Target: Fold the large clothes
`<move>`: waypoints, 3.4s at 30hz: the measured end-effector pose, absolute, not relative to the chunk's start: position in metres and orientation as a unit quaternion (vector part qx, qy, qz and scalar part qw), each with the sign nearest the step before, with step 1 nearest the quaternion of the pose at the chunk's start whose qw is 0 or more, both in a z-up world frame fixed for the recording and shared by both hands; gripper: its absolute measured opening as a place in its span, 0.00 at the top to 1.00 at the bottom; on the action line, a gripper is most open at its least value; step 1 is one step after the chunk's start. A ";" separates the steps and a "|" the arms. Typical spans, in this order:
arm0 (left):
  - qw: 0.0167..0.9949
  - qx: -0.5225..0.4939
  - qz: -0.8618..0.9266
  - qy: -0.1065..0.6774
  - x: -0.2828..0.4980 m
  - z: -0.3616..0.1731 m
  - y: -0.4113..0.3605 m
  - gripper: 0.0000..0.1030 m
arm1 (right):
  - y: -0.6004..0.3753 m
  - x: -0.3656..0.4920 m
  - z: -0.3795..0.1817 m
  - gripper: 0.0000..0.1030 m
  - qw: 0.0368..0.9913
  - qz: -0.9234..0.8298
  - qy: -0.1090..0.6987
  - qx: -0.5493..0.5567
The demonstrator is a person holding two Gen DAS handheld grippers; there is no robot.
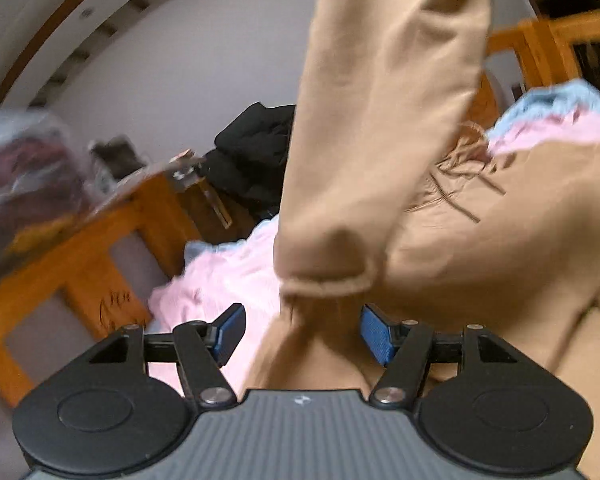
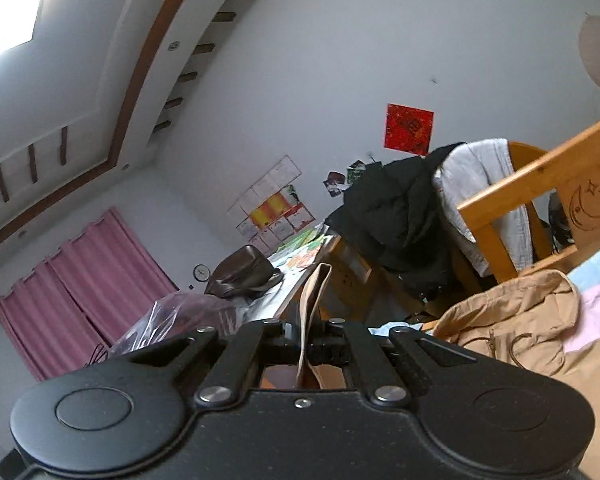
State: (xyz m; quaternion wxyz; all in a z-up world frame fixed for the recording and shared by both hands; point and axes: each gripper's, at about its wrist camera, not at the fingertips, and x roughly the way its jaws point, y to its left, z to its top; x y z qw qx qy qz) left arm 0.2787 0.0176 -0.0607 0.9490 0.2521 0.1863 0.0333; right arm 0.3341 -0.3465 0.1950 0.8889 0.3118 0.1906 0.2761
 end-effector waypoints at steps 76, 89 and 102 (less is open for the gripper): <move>0.941 0.051 -0.046 0.331 0.404 -0.095 0.059 0.14 | -0.277 0.282 -0.080 0.68 0.844 0.092 0.519 -0.096; 0.943 0.033 -0.119 0.309 0.396 -0.030 0.047 0.01 | -0.329 0.373 0.028 0.21 0.893 0.073 0.430 -0.109; 0.936 0.011 -0.052 0.348 0.421 0.001 0.017 0.00 | -0.387 0.623 -0.072 0.28 0.941 0.009 0.338 -0.011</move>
